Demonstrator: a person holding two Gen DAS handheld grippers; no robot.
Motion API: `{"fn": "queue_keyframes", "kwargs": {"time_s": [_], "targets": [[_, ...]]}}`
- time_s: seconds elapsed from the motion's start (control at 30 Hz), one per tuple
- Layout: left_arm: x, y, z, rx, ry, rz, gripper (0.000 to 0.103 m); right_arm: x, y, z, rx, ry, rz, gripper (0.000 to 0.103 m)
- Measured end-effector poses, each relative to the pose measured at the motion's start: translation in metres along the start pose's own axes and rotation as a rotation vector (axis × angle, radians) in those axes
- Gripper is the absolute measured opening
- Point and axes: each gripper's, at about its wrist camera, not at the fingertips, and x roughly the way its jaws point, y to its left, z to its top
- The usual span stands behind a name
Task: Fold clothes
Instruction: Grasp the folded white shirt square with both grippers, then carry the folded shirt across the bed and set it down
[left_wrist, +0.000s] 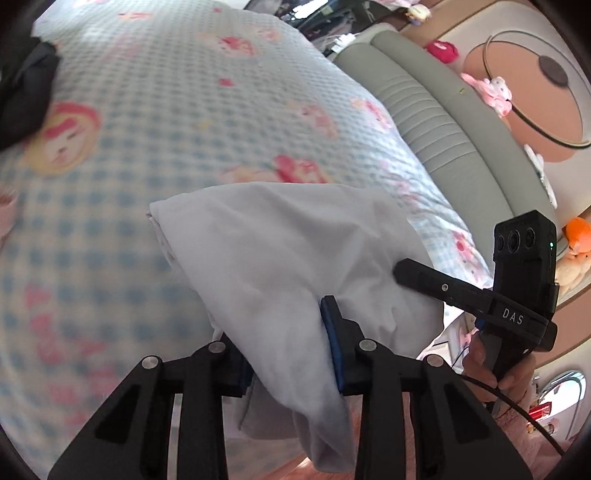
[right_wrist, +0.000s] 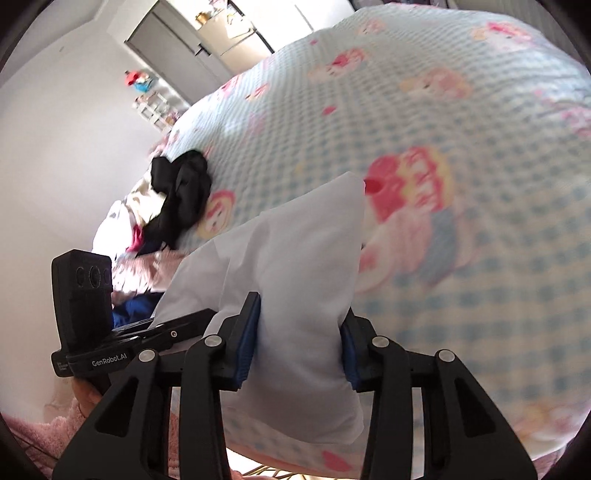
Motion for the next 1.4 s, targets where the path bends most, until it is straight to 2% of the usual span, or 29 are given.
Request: {"fn": "queue_keyframes", "kwargs": {"time_s": [0.13, 0.33, 0.43, 0.53, 0.7, 0.77, 0.83, 0.87, 0.9, 0.93, 0.97, 1.07, 1.13, 1.17, 1.2, 1.23, 1.27, 1.33, 1.4], "targets": [[0.047, -0.047, 0.040, 0.061, 0.026, -0.024, 0.032, -0.023, -0.048, 0.034, 0.024, 0.011, -0.084, 0.040], [0.119, -0.117, 0.071, 0.128, 0.083, 0.016, 0.031, -0.053, -0.121, 0.084, 0.052, 0.042, -0.214, 0.040], [0.148, -0.130, 0.089, 0.108, 0.103, 0.008, 0.031, -0.064, -0.147, 0.105, 0.059, 0.020, -0.208, 0.040], [0.169, -0.147, 0.126, 0.097, 0.069, -0.023, 0.031, -0.076, -0.164, 0.134, 0.061, -0.050, -0.200, 0.040], [0.182, -0.172, 0.188, 0.121, -0.054, -0.048, 0.031, -0.095, -0.193, 0.182, 0.063, -0.167, -0.184, 0.040], [0.212, -0.158, 0.186, 0.068, 0.026, -0.054, 0.031, -0.095, -0.209, 0.197, 0.068, -0.185, -0.202, 0.040], [0.242, -0.144, 0.185, 0.015, 0.107, -0.060, 0.036, -0.077, -0.240, 0.198, 0.105, -0.115, -0.308, 0.040], [0.256, -0.137, 0.184, -0.012, 0.147, -0.064, 0.046, -0.068, -0.256, 0.199, 0.124, -0.080, -0.361, 0.040], [0.271, -0.130, 0.183, -0.038, 0.187, -0.067, 0.050, -0.059, -0.272, 0.199, 0.144, -0.044, -0.414, 0.041], [0.286, -0.123, 0.182, -0.065, 0.227, -0.070, 0.050, -0.050, -0.289, 0.194, 0.176, -0.002, -0.468, 0.041], [0.299, -0.117, 0.181, -0.088, 0.260, -0.075, 0.050, -0.047, -0.301, 0.190, 0.200, 0.014, -0.483, 0.042], [0.290, -0.107, 0.174, -0.072, 0.217, -0.143, 0.051, -0.061, -0.314, 0.183, 0.263, -0.047, -0.384, 0.044], [0.281, -0.108, 0.175, -0.073, 0.171, -0.197, 0.056, -0.060, -0.311, 0.186, 0.230, -0.036, -0.383, 0.050], [0.279, -0.108, 0.176, -0.076, 0.159, -0.224, 0.059, -0.059, -0.310, 0.187, 0.213, -0.026, -0.381, 0.066], [0.283, -0.110, 0.177, -0.081, 0.171, -0.241, 0.063, -0.048, -0.311, 0.188, 0.198, 0.029, -0.356, 0.076], [0.291, -0.111, 0.179, -0.090, 0.191, -0.249, 0.065, -0.037, -0.311, 0.189, 0.183, 0.082, -0.335, 0.076], [0.304, -0.110, 0.181, -0.105, 0.217, -0.244, 0.067, -0.031, -0.311, 0.187, 0.167, 0.104, -0.351, 0.075], [0.323, -0.109, 0.179, -0.135, 0.254, -0.202, 0.064, -0.031, -0.307, 0.187, 0.137, 0.081, -0.389, 0.068], [0.328, -0.116, 0.174, -0.143, 0.262, -0.182, 0.044, -0.038, -0.302, 0.189, 0.112, 0.046, -0.408, 0.052]]}}
